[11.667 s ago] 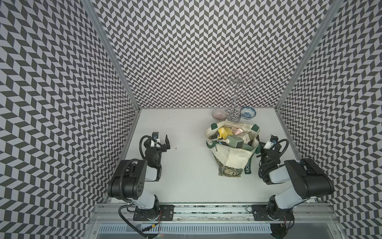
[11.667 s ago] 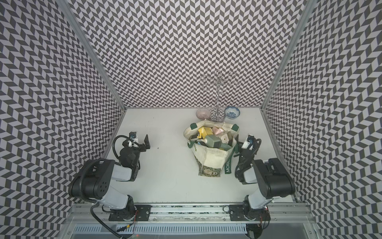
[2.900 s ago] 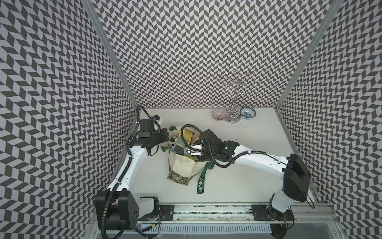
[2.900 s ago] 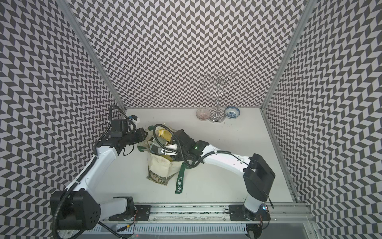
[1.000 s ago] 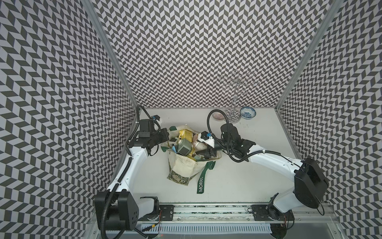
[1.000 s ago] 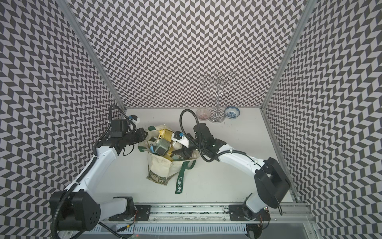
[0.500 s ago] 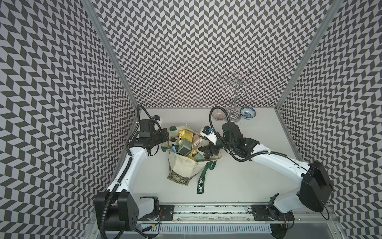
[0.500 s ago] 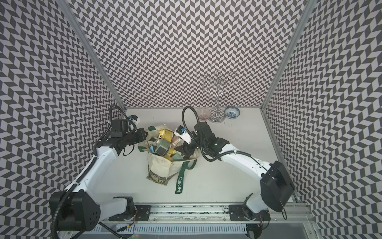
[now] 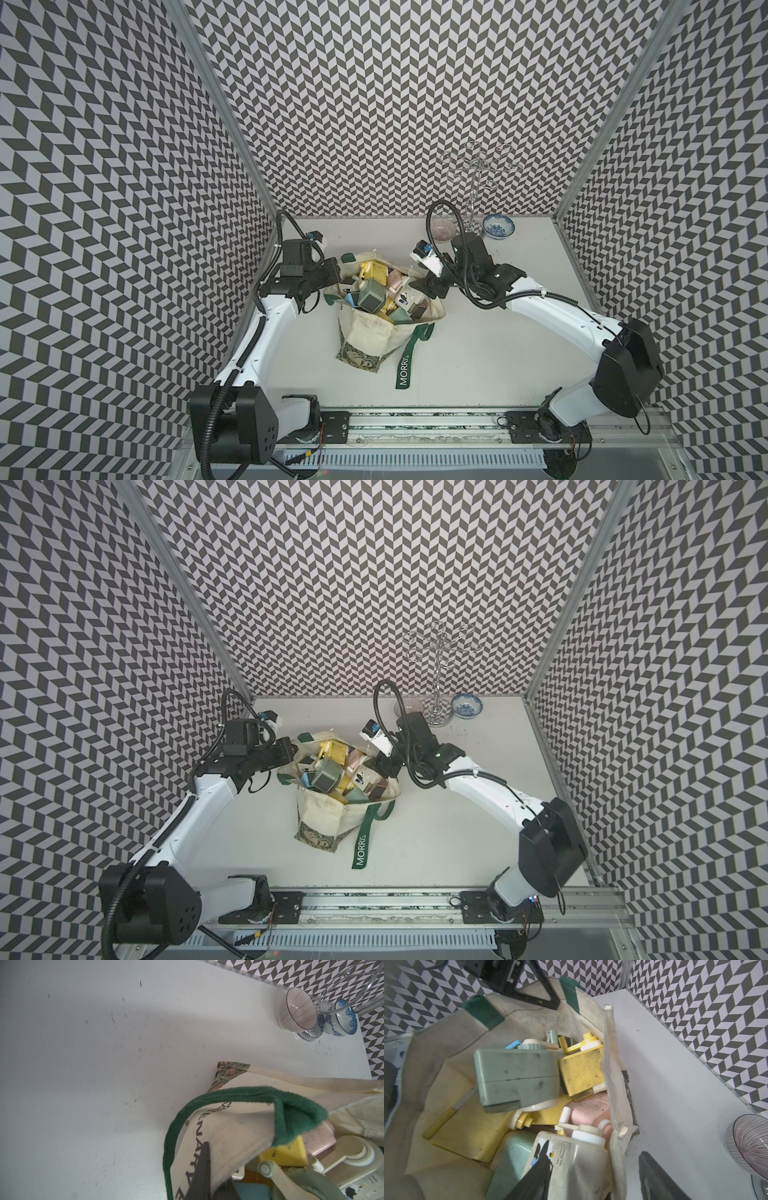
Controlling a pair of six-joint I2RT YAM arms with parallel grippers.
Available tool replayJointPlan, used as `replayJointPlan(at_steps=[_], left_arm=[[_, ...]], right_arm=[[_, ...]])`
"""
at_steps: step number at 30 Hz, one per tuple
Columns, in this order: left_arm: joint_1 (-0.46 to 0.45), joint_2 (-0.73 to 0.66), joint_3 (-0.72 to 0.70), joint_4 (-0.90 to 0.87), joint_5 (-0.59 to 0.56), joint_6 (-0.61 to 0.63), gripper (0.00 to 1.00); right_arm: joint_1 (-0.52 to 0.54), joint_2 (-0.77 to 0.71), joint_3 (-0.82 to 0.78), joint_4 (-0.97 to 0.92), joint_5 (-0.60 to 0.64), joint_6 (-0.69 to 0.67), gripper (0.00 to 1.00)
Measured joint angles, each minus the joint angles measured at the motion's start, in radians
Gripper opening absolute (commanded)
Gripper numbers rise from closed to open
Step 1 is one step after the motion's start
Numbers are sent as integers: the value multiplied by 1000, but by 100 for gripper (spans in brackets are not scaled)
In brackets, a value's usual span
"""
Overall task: Take out the pencil sharpeners from the tote bags
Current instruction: Pick up the pencil sharpener from the canvas bag.
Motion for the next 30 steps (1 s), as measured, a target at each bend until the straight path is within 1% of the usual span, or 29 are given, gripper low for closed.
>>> replayJointPlan(at_steps=[5, 9, 16, 24, 27, 30], left_arm=[[-2, 0, 0, 0, -2, 0, 0], [-2, -1, 0, 0, -4, 1, 0], [-7, -2, 0, 0, -10, 4, 0], [-9, -2, 0, 0, -18, 8, 0], [-11, -2, 0, 0, -18, 8, 0], [-11, -3, 0, 0, -19, 8, 0]], right_arm=[[0, 39, 51, -69, -32, 1, 62], [2, 38, 53, -89, -52, 8, 61], [2, 0, 27, -89, -50, 56, 58], [10, -115, -44, -70, -62, 91, 59], [17, -112, -46, -73, -62, 106, 58], [18, -70, -22, -106, -59, 122, 58]])
